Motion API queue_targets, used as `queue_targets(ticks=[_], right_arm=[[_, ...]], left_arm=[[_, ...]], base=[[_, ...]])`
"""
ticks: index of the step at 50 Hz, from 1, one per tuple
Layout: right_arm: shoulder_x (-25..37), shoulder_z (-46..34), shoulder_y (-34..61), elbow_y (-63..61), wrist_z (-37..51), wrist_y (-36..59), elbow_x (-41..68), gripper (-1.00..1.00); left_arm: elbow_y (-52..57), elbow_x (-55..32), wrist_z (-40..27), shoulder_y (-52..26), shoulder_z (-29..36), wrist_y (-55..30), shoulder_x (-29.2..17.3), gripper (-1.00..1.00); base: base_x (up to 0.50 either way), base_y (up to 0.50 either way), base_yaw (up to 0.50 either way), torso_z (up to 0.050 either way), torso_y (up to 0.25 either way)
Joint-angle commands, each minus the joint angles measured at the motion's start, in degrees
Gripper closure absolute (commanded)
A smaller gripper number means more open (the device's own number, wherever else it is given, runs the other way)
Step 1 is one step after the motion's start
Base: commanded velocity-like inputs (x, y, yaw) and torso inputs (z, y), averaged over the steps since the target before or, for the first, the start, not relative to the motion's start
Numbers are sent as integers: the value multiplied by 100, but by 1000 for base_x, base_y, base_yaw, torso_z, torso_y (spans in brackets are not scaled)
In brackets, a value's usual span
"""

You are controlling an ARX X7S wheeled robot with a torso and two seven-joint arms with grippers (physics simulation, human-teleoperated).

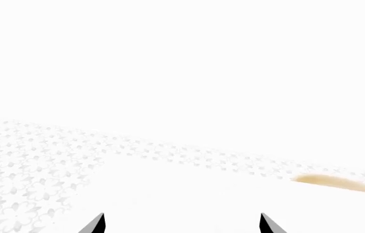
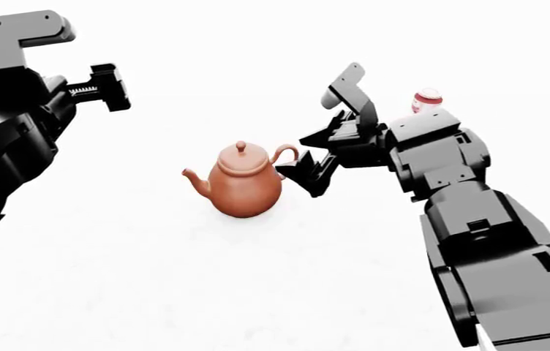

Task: Pick the teapot from the counter and place it in the cabinet.

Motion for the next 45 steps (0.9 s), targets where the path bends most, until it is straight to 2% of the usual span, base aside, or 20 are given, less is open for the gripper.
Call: queue_targets(ticks=[1,33,34,45], right_arm=[[-26,7,-5,0,88,12,-1,-100],[-26,7,-5,0,88,12,-1,-100],[-26,7,-5,0,88,12,-1,100],[-26,7,-5,0,88,12,-1,100]], left_arm=[[57,-29,-38,34,-23,-19,-23,-100],[-14,-20,-45,9,-10,12,-19,-100],[-23,-17,-44,4,-7,13,-17,-100],[-48,-16,-36,-7,2,21,-14,-100]], base=[[0,0,0,0,0],[0,0,0,0,0],[0,0,0,0,0],[0,0,0,0,0]])
